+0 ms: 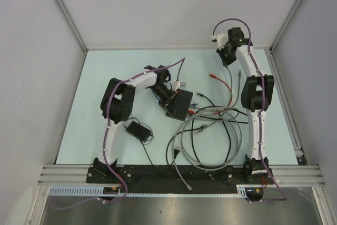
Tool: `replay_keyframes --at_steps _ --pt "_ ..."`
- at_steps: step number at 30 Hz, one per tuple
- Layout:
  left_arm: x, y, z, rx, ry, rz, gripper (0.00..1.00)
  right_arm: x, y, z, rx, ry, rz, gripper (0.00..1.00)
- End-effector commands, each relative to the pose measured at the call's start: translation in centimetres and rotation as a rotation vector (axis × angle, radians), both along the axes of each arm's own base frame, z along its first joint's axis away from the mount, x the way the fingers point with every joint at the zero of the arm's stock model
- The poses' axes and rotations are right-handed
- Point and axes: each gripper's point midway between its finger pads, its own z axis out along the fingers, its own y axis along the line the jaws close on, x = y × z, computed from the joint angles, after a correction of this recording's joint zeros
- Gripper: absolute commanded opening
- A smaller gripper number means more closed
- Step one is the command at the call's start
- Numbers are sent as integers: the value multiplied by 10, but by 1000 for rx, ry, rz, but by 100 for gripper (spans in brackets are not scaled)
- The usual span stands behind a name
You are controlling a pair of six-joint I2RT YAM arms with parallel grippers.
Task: Pull the plug from the switch port
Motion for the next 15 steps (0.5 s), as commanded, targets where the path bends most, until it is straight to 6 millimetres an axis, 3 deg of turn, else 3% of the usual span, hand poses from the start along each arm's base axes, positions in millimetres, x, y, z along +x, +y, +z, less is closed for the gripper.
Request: replay_keyframes --at_steps 1,3,7,12,13,14,15 --pt "19 4 -23 54 -115 -35 0 27 -25 22 -79 -144 -180 8" --pt "18 4 -24 56 -111 -34 0 27 -25 24 -43 -145 -215 8" --pt "18 4 -24 55 -112 -35 0 11 4 25 156 -65 -154 48" --pt "17 5 -25 56 -110 -36 0 -25 52 48 452 51 -38 62" --pt "17 5 -23 55 -112 -35 0 -34 68 55 525 75 19 62" --pt "16 6 -24 58 -110 -35 0 -49 75 43 565 132 34 62" --pt "16 6 -23 59 -111 -35 0 -59 89 57 639 137 91 61"
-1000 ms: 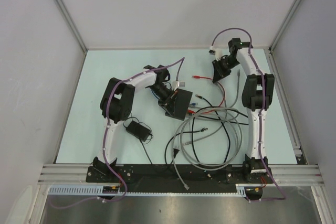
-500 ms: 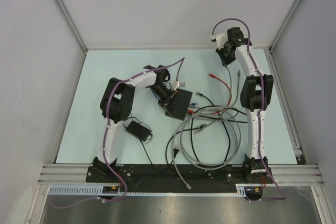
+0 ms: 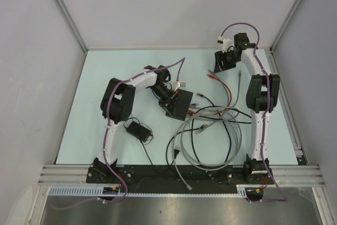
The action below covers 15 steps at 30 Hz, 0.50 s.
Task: Pull the plug from the switch port
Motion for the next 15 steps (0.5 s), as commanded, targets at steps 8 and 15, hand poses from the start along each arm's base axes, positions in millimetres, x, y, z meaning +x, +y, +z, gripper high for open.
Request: replay_keyframes --at_steps 8,15 --pt "14 12 -23 78 -124 -48 0 -151 132 26 501 355 415 52" --pt "13 13 -25 83 -122 -51 0 -202 156 -7 534 530 523 43"
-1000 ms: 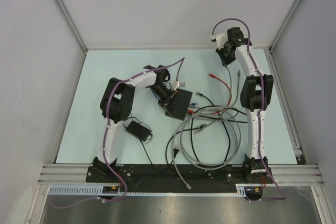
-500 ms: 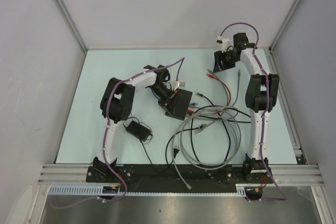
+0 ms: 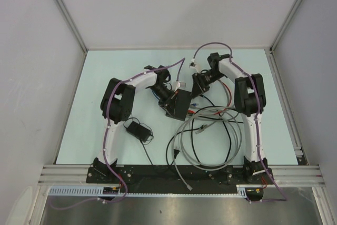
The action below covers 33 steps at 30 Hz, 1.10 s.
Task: Pull the plug from the switch port
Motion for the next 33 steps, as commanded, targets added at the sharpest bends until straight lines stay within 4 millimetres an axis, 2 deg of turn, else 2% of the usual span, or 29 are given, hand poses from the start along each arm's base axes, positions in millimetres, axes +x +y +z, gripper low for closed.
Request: replay_keyframes --at_steps 1,15,22,33 --pt "13 13 -25 81 -123 -50 0 -33 5 -9 48 108 63 43" --pt "13 14 -25 84 -130 -54 0 -40 0 -48 -32 180 56 43" --pt "14 13 -25 84 -134 -55 0 -36 2 -57 -42 207 32 41" --pt "12 14 -27 86 -129 -58 0 -28 2 -66 -82 229 -26 46"
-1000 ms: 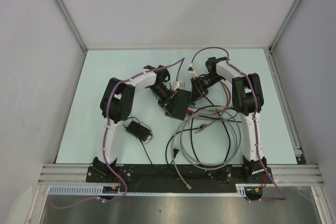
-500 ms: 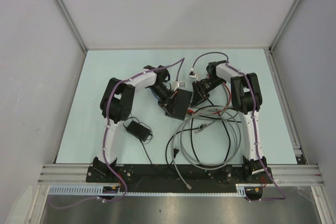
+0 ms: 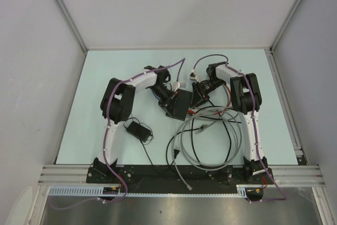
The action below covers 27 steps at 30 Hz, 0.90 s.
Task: Pull the plug from the switch port
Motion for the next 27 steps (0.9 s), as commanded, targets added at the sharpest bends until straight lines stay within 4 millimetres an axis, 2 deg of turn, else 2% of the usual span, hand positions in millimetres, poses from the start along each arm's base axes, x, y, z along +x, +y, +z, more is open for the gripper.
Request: replay_keyframes --at_steps 1,11,17,21,27 --pt "13 12 -26 83 -132 -55 0 19 -4 -25 -80 -79 -22 45" --pt "10 13 -29 92 -126 -62 0 36 -12 -41 -213 -98 -117 39" --pt "11 11 -28 91 -128 -64 0 39 -15 -48 -264 -99 -132 34" --pt "10 9 -30 91 -120 -68 0 42 -21 -55 -313 -94 -149 26" --pt "10 7 -32 90 -117 -69 0 44 -25 -59 -349 -96 -162 24"
